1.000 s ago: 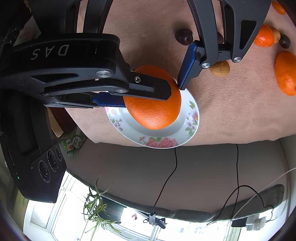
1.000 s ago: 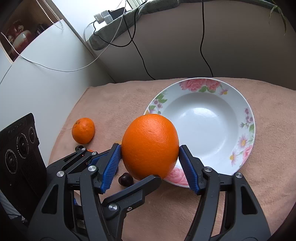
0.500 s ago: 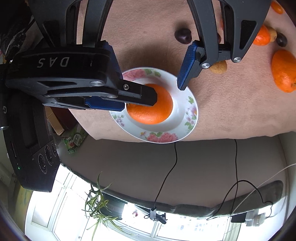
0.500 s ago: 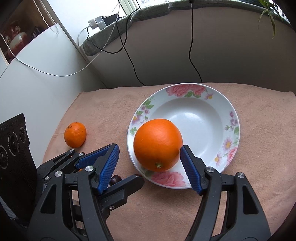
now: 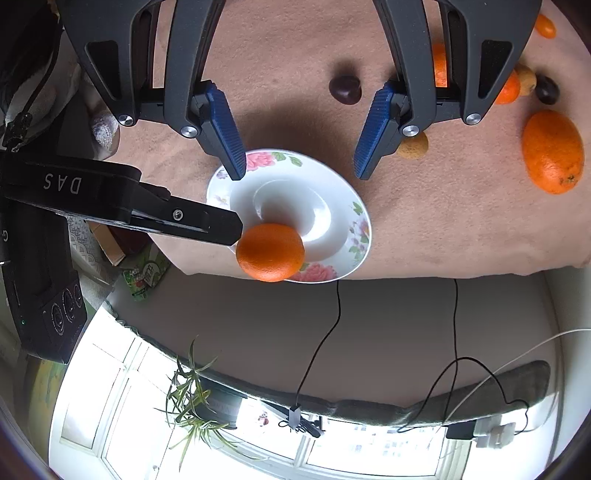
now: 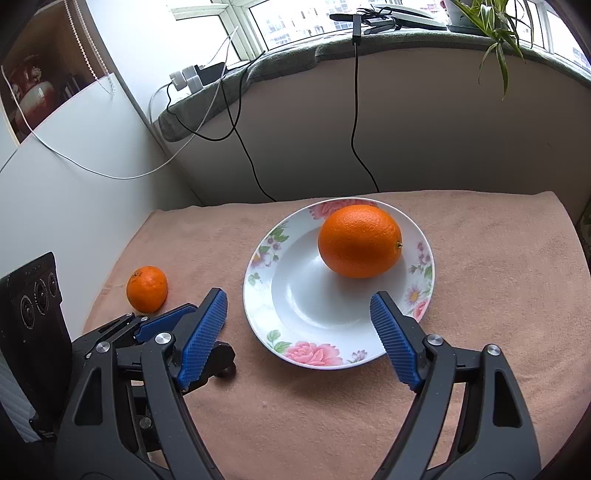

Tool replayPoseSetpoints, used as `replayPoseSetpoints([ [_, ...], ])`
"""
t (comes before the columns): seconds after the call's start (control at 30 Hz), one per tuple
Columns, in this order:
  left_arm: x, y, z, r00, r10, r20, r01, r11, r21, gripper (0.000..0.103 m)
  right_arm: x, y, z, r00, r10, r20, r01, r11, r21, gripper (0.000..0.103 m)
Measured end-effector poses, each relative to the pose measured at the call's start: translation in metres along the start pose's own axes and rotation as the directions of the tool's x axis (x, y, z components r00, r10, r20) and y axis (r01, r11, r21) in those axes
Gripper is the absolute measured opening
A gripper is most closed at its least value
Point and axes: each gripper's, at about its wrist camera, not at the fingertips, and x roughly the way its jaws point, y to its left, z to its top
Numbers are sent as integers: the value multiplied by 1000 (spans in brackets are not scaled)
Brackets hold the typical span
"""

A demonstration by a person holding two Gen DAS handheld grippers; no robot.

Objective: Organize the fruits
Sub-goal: 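Withdraw the right gripper from the plate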

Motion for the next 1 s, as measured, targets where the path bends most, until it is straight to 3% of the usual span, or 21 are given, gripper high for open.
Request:
replayPoseSetpoints([
  [0.27, -11, 7, -5, 1000, 22, 11, -22, 1000, -12, 61, -8, 3, -4, 999, -36, 18, 37, 999, -11, 83],
  [0.5, -25, 14, -10, 998, 54, 36, -53, 998, -19, 77, -13, 14, -10, 997, -66, 37, 68, 997, -35, 88],
  [1.0, -55, 51, -25, 989, 127, 76, -123, 991, -59, 78, -19, 44, -16, 993, -34, 116, 41, 998, -56, 88],
])
